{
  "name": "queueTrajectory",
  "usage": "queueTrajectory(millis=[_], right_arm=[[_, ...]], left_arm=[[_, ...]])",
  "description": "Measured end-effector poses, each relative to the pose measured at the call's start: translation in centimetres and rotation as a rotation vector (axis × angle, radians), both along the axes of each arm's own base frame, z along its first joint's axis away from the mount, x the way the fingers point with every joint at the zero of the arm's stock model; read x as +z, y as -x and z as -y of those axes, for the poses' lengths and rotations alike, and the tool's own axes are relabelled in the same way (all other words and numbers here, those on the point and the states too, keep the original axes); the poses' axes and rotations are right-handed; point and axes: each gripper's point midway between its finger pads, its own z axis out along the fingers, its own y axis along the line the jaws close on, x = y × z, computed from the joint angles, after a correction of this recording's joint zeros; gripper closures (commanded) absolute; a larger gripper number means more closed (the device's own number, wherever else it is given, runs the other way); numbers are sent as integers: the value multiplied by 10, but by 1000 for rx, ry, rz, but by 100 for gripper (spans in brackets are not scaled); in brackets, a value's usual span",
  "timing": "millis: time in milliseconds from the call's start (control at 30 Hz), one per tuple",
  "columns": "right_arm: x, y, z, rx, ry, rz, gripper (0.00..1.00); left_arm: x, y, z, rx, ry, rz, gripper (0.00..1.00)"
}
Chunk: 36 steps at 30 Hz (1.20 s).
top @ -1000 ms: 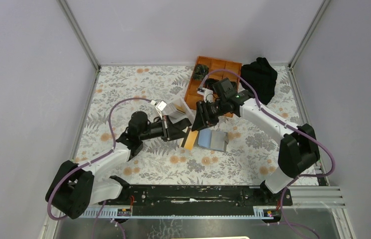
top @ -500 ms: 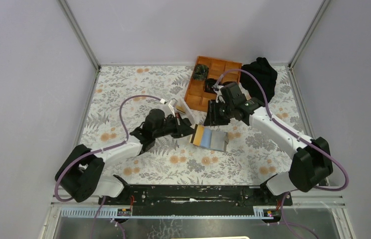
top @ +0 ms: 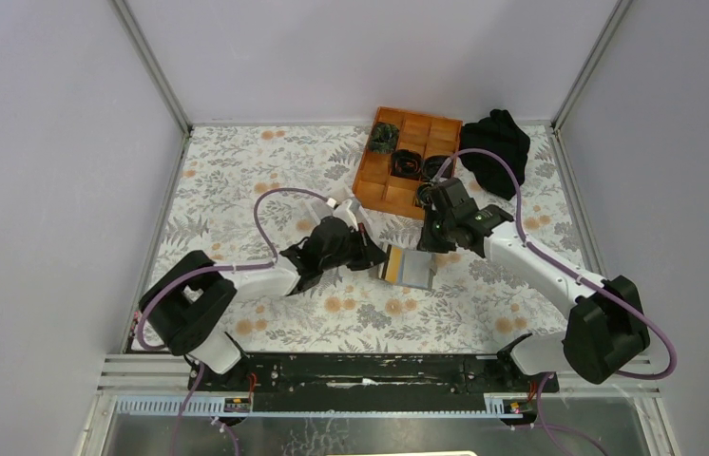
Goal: Put the credit cards into the card holder
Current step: Insert the credit card into the card holder.
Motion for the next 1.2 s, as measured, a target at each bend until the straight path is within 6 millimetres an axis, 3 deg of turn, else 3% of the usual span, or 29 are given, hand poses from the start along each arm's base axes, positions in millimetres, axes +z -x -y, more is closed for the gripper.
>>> queueTrajectory(millis=[567, 933, 1200], right_arm=[[-39, 4, 5, -49, 52, -90, 100], [-58, 7, 8, -65, 71, -127, 100], [-65, 6, 9, -71, 84, -138, 100]], left_arm=[[-29, -26, 20, 73, -38, 7, 100], [-35, -28, 22, 85, -48, 13, 100], [-33, -32, 33, 67, -58, 36, 100]])
